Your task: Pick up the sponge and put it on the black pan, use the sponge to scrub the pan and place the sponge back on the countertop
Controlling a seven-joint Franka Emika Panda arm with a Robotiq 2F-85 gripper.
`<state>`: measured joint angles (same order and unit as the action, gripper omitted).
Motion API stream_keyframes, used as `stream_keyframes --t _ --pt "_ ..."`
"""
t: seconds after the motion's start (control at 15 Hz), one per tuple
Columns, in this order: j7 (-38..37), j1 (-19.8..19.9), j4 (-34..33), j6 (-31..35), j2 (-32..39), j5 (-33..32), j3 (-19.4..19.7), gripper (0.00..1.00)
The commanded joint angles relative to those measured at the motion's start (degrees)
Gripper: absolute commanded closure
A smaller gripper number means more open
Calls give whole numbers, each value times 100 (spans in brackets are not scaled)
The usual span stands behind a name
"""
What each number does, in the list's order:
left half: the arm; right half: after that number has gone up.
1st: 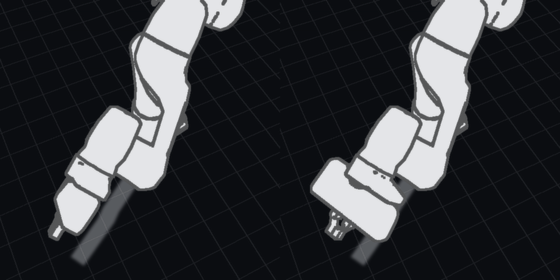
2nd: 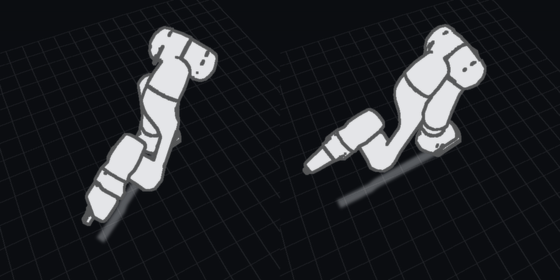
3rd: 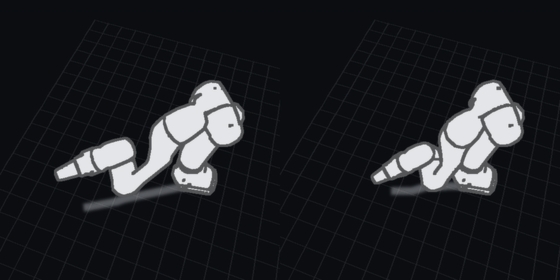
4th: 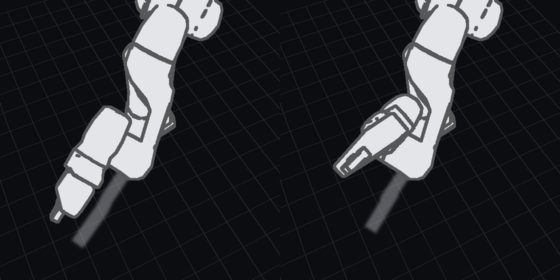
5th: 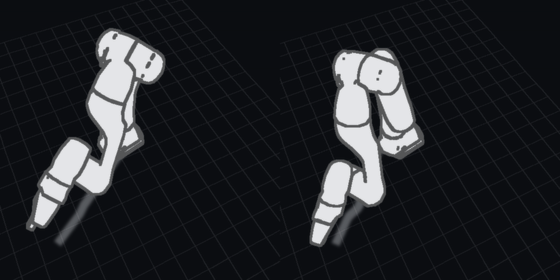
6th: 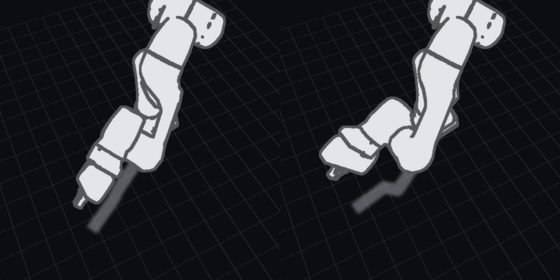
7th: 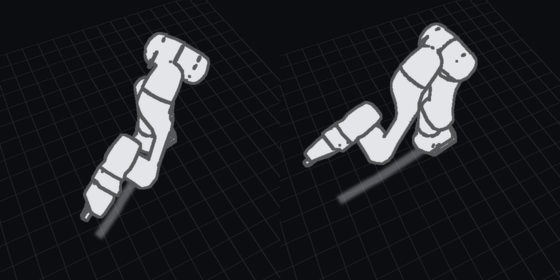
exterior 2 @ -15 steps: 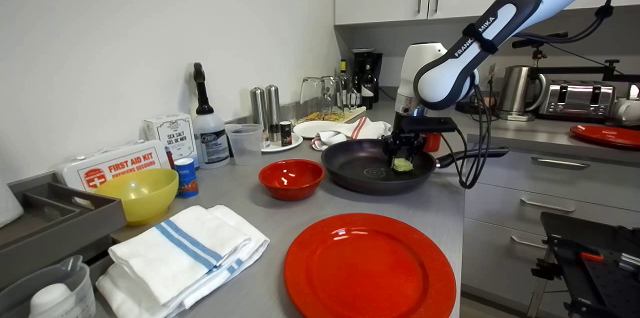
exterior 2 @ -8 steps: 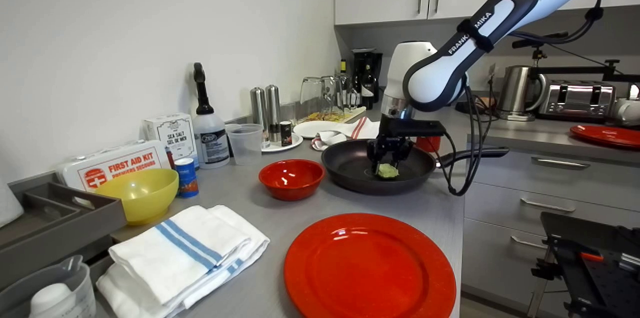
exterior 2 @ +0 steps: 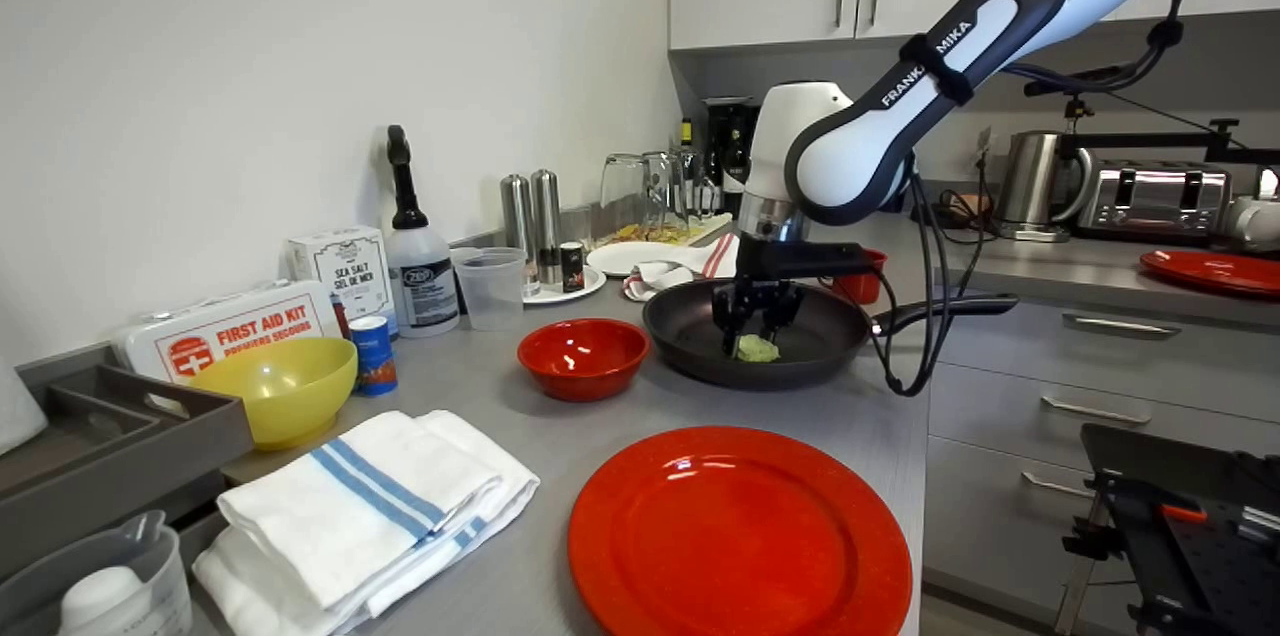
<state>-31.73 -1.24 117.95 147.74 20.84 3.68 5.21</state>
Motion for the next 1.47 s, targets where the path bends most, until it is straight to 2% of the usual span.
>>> stream_keyframes --t 0.0,0.33,0.6,1.4 --pt "562 114 -142 -222 135 283 -115 72" --pt "1322 168 15 -181 39 253 -221 72" --pt "1588 152 194 -133 -71 198 -210 72" --pt "1256 155 921 135 -515 198 -54 72"
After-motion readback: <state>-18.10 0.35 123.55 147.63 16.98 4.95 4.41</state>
